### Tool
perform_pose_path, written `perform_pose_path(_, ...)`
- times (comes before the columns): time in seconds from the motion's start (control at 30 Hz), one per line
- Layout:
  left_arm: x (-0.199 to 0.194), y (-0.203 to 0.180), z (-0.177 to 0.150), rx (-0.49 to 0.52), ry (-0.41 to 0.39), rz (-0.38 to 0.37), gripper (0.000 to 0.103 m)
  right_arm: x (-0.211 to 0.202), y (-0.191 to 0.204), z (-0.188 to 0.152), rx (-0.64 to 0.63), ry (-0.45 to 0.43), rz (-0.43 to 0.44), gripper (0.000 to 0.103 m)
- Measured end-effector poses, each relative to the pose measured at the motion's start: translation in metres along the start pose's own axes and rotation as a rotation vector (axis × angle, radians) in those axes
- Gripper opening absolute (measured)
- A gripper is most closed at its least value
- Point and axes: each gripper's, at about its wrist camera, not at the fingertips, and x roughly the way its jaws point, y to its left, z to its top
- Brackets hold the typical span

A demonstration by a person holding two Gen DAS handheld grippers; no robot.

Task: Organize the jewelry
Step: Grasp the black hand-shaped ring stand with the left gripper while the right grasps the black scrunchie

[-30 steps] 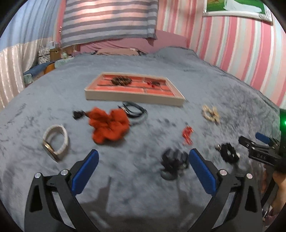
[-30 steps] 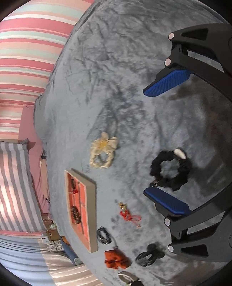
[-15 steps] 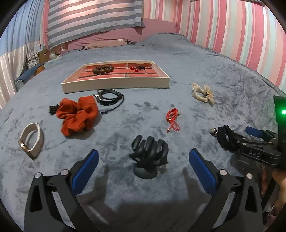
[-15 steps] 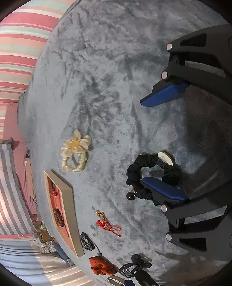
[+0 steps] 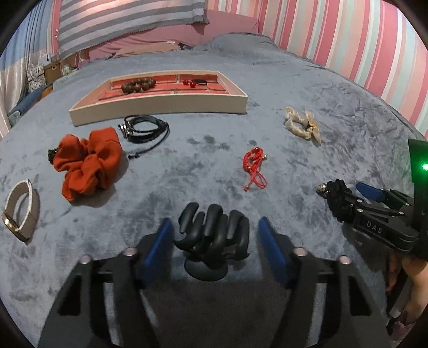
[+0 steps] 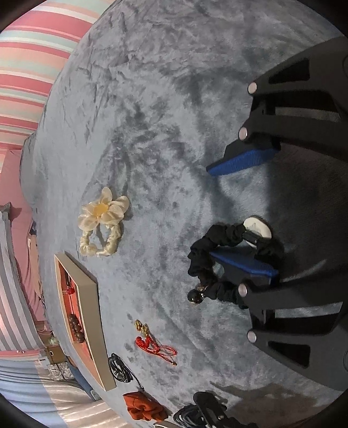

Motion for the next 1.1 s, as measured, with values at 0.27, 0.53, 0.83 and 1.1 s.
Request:
perform_pose_path(0.27, 0.001, 0.001, -0.001, 0.006, 0.006, 0.007, 0.047, 0.0, 0.002, 0.0, -0.01, -0.01, 0.025, 0.025)
perform_pose_path(0.53, -0.001, 0.001, -0.003, 0.004, -0.004, 0.0, 0.047, -0.003, -0.004, -0.001, 0.025, -0.03, 0.036, 0.013)
perform_pose_path(0.83, -0.003, 0.0, -0.004, 0.002, -0.017, 0.009, 0.047, -0.004, -0.003, -0.003, 0.024, -0.049, 0.03, 0.012)
perform_pose_path(1.1, -0.015, 0.005, -0.001, -0.02, -0.049, -0.005, 0.047, -0.011, -0.004, -0.003, 0.03, -0.072, 0.031, 0.01)
